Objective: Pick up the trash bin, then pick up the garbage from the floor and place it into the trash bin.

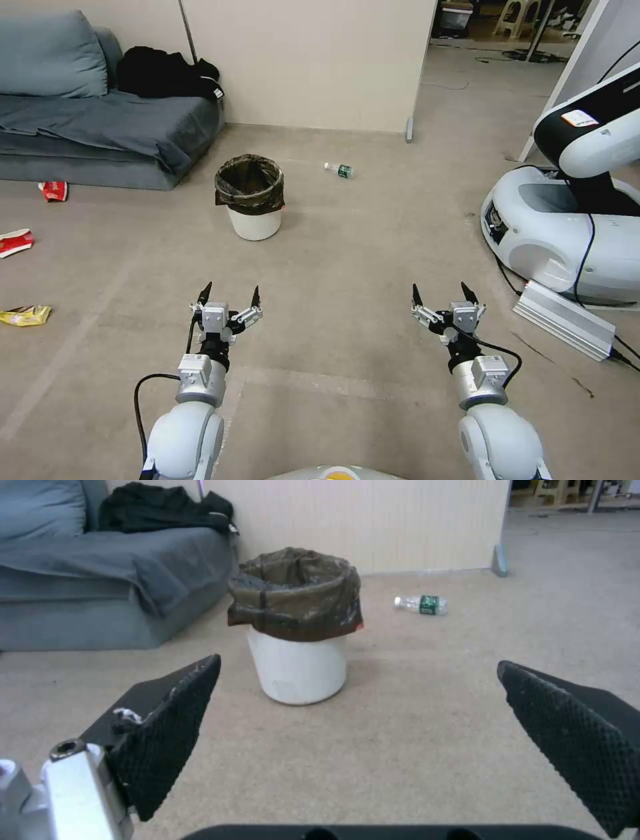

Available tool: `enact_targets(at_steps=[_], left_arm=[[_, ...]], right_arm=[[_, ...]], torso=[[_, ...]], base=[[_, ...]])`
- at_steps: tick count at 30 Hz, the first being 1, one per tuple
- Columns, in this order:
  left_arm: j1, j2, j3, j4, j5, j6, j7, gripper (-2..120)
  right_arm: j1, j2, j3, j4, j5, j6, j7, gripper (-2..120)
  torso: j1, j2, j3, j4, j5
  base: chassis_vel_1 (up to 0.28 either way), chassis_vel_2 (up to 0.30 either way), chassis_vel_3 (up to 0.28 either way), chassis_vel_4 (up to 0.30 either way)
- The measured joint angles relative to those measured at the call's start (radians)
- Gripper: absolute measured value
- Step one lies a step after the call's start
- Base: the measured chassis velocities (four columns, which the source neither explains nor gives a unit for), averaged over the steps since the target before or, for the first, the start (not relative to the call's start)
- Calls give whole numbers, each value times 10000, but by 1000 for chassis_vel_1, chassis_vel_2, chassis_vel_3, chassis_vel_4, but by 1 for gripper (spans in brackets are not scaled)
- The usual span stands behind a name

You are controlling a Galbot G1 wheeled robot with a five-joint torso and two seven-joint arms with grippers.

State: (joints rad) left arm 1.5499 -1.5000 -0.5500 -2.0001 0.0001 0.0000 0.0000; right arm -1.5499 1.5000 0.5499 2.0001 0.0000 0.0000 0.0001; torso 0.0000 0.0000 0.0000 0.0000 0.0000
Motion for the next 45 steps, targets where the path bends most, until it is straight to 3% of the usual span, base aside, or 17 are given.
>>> enact_targets(at_steps=[14,20,31,35,45], left_arm=[[77,-3,17,-191,38,141,-93,100],[344,-14,105,-975,176,683,-423,100],[1434,-122,559,-4043,779,3026,-1876,100],[1786,-132,724,-4986,985,3810,-2378,100],[1840,-85,779,-5112,1027,3986,-2530,100]], right_arm=[[-126,35,-23,180,-130,0,0,100],[-694,222,-159,1018,-630,46,0,100],[-2711,1008,-719,4158,-2641,591,14,100],[-2933,1077,-780,4490,-2870,651,23,100],[-2943,1080,-798,4426,-2454,1080,-34,100]], torso=[[0,-1,1,1,-1],[1,-1,0,0,0],[0,0,-1,-1,-1],[0,0,-1,3,6],[0,0,-1,0,0]], base=[[0,0,0,0],[0,0,0,0],[0,0,0,0],[0,0,0,0],[0,0,0,0]])
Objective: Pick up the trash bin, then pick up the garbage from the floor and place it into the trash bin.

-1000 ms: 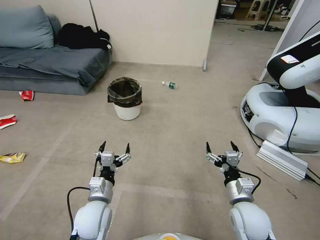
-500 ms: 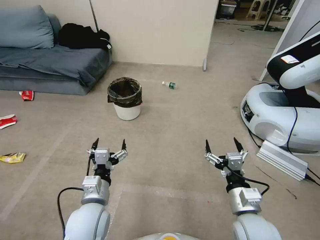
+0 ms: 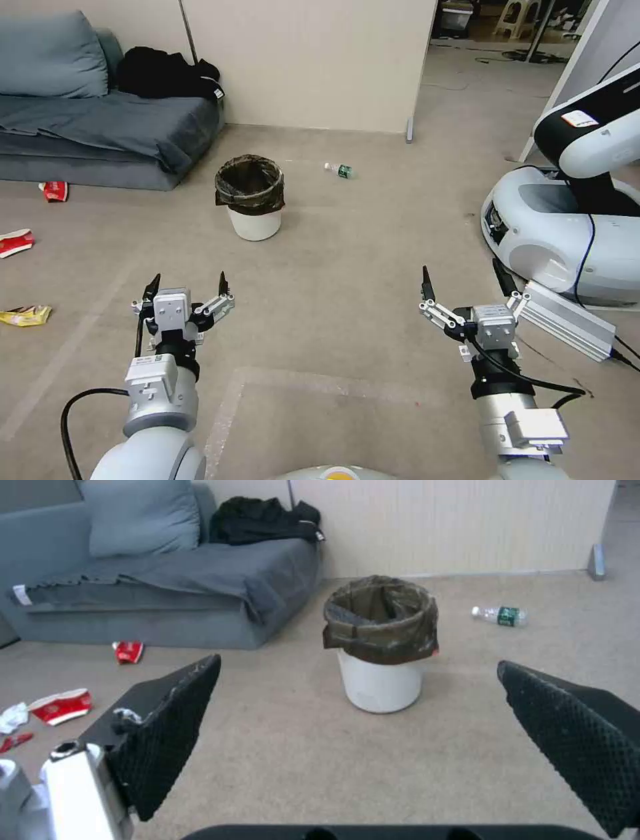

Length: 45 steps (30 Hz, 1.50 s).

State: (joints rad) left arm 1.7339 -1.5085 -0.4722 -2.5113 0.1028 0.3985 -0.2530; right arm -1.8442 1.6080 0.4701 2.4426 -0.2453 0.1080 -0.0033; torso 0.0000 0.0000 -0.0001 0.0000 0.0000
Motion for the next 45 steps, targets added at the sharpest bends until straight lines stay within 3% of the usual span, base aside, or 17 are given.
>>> enact_targets(at_steps=[18,45], left_arm=[[-44,-4,5,84,-30,-123,-15,100],[-72,-40,-6,112,-4,-249,-137,100]], right_arm=[[20,10,83,-97,-12,106,-216,100],[31,2,103,-114,-32,111,-315,100]], torso=[[0,1,-1,0,0],[1,0,1,0,0]], base=[[-8,7,6,-7],[-165,160,166,-157]])
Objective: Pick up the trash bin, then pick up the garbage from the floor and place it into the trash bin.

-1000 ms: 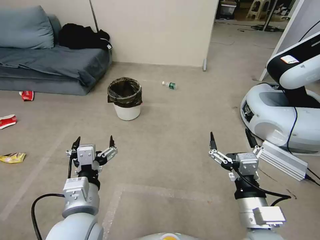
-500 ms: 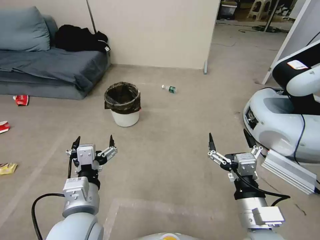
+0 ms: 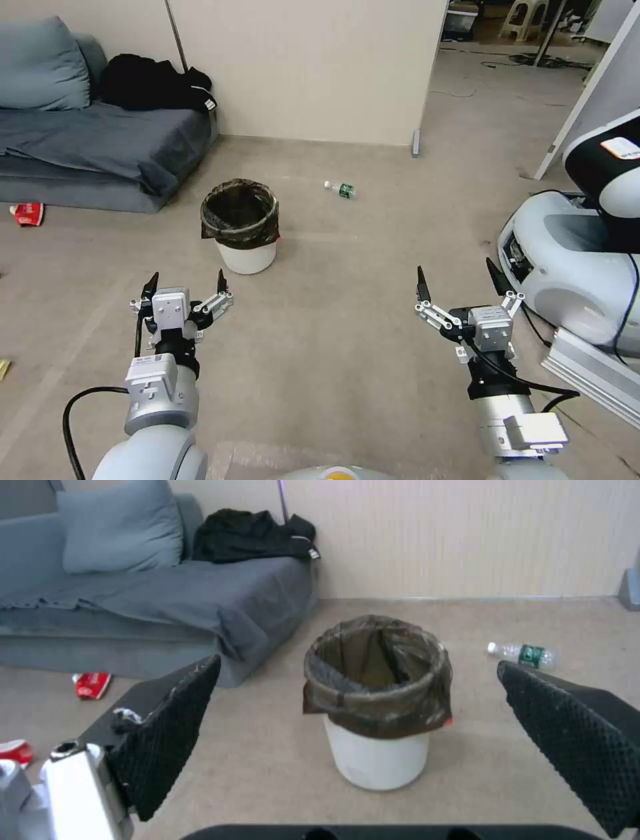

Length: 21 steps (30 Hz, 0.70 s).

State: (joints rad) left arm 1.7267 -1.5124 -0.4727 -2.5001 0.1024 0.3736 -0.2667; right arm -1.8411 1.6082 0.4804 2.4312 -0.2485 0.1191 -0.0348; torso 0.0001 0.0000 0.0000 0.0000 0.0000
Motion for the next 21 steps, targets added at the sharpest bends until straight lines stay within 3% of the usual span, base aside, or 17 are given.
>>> enact_targets(at_steps=[21], left_arm=[[-8,-11,8,2,9,11,1,100]], right_arm=[[11,-1,6,-49,-48,2,-65,100]], torso=[[0,0,0,0,1]], base=[[-161,152,153,-153]])
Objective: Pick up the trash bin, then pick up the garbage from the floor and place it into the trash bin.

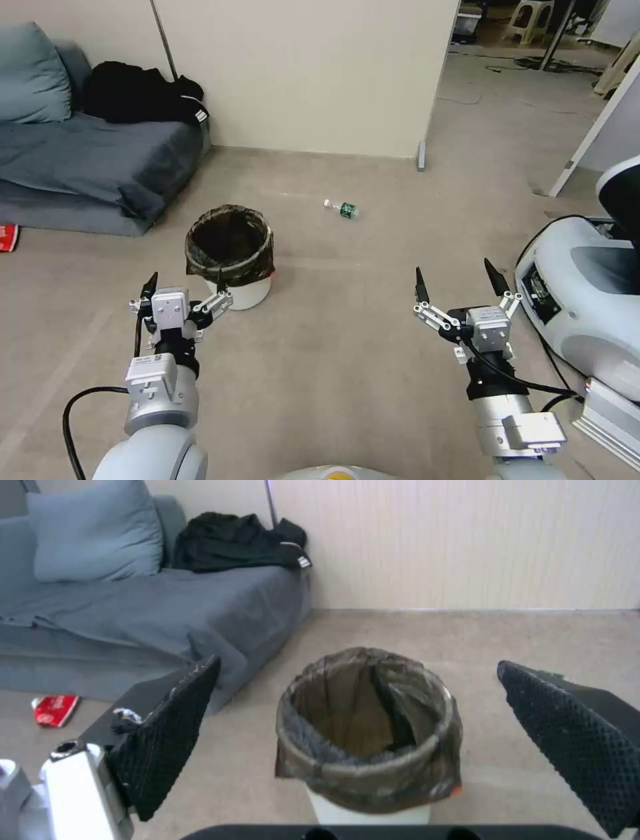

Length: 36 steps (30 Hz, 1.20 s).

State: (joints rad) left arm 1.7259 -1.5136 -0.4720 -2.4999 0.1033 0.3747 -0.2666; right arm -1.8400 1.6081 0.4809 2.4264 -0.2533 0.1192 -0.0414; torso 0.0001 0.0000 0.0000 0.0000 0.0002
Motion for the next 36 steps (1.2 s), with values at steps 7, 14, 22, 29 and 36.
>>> enact_targets(at_steps=[7,14,22,29,36], left_arm=[[-1,19,-17,1,-3,5,0,100],[6,29,-20,1,-7,17,-1,100],[-4,46,-83,1,-80,43,-2,100],[-407,106,-734,1,-825,429,83,100],[-946,129,-1389,210,-1440,895,-59,100]], right_arm=[[18,0,25,-98,-89,110,-94,100],[23,0,32,-118,-110,139,-115,100],[22,0,42,-121,-121,419,-127,100],[22,0,45,-121,-126,464,-134,100],[27,0,29,-159,-198,617,-135,100]], torso=[[0,0,1,-1,-2],[0,0,0,0,-2],[-1,0,0,0,-1],[-1,0,0,0,-2],[0,0,0,0,-4]], base=[[-139,149,143,-150],[-48,62,49,-56],[0,0,0,0],[0,0,0,0],[0,0,0,0]])
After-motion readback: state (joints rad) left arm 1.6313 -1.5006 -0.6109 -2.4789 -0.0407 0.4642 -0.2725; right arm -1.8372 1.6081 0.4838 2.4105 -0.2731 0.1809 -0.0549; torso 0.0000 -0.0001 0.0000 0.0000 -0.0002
